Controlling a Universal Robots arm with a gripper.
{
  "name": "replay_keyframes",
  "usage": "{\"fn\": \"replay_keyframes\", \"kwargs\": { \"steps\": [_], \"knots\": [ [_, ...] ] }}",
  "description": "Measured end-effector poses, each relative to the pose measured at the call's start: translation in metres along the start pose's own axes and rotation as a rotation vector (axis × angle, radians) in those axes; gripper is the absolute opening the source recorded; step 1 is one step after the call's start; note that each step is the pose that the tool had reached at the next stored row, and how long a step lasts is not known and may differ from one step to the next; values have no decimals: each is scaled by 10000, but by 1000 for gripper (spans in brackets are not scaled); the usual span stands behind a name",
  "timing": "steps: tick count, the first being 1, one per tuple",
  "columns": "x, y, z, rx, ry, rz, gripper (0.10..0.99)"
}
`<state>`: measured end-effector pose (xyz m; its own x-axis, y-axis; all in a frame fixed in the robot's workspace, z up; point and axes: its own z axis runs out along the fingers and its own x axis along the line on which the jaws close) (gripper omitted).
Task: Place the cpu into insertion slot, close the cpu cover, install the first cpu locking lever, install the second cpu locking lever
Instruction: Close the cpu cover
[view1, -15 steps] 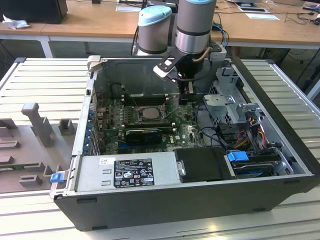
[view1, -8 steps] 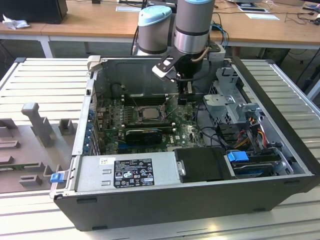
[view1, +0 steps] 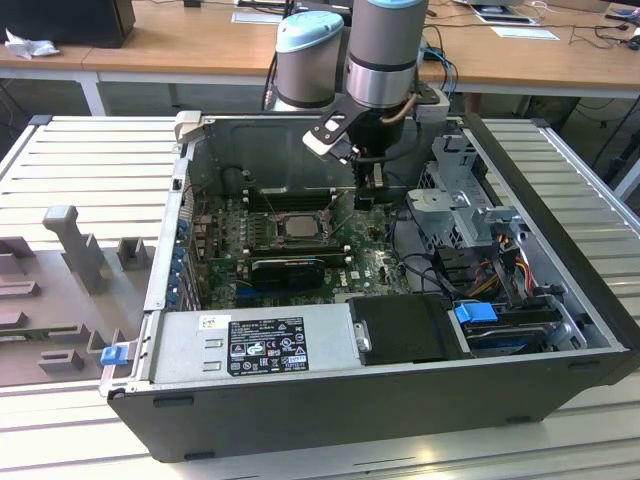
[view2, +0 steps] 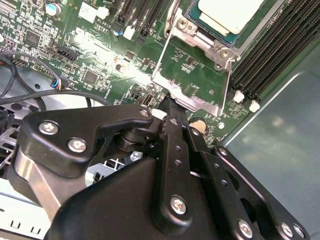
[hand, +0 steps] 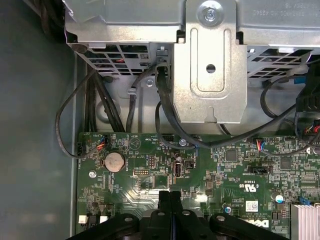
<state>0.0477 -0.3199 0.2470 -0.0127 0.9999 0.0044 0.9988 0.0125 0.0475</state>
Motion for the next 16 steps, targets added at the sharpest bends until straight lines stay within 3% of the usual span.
{"fn": "replay_keyframes", "kwargs": {
  "steps": [16],
  "knots": [
    [1, -41, -2, 0, 0, -1, 106]
  ]
}}
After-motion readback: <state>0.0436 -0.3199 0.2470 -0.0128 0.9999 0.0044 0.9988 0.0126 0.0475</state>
